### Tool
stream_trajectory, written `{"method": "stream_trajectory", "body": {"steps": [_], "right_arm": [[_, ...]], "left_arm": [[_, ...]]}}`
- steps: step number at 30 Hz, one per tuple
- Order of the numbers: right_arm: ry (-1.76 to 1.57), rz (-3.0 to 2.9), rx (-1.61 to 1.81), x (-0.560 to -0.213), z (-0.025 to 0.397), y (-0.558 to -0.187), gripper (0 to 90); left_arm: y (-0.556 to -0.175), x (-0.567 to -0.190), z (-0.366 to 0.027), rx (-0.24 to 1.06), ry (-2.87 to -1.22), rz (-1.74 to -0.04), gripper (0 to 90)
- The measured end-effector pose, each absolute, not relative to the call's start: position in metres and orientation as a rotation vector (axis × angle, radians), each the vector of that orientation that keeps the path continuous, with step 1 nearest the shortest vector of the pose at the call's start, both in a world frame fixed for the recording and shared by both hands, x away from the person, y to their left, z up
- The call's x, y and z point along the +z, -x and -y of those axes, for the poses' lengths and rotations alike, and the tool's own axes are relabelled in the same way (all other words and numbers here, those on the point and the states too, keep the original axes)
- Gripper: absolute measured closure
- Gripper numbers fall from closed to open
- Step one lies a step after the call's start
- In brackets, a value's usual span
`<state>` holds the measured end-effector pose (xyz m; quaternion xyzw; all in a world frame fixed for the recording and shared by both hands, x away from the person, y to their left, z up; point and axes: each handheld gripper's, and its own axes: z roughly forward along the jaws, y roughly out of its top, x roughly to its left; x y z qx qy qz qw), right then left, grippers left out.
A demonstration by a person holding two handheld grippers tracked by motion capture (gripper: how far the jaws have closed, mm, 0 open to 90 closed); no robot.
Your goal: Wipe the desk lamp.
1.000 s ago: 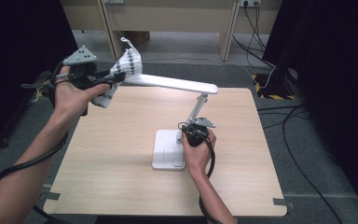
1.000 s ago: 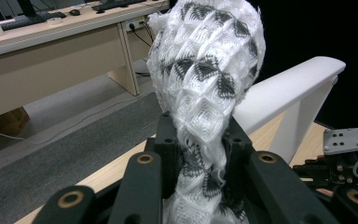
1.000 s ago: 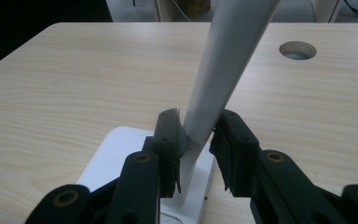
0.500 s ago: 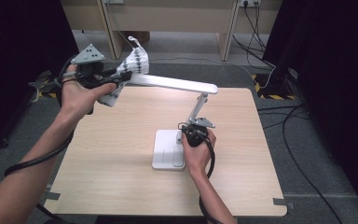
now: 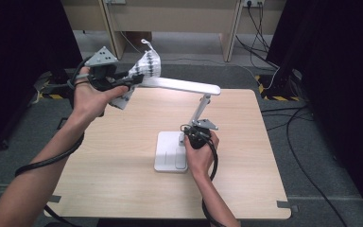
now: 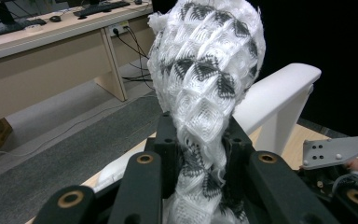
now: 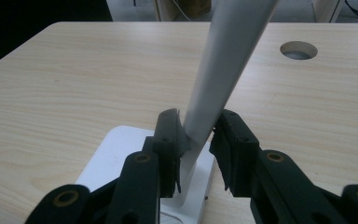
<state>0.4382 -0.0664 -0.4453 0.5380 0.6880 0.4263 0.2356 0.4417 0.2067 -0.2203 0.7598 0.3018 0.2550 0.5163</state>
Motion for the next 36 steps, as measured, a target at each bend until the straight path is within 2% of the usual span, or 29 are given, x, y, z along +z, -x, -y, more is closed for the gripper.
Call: {"method": "stream_trajectory", "body": {"steps": [36], "right_arm": [[-1.469,-1.889,1.170,-0.447,0.066,-0.438,70.7]], "left_arm": [[-0.437,-0.247,-0.147,0.653,-1.707,-0.657,72.8]]}}
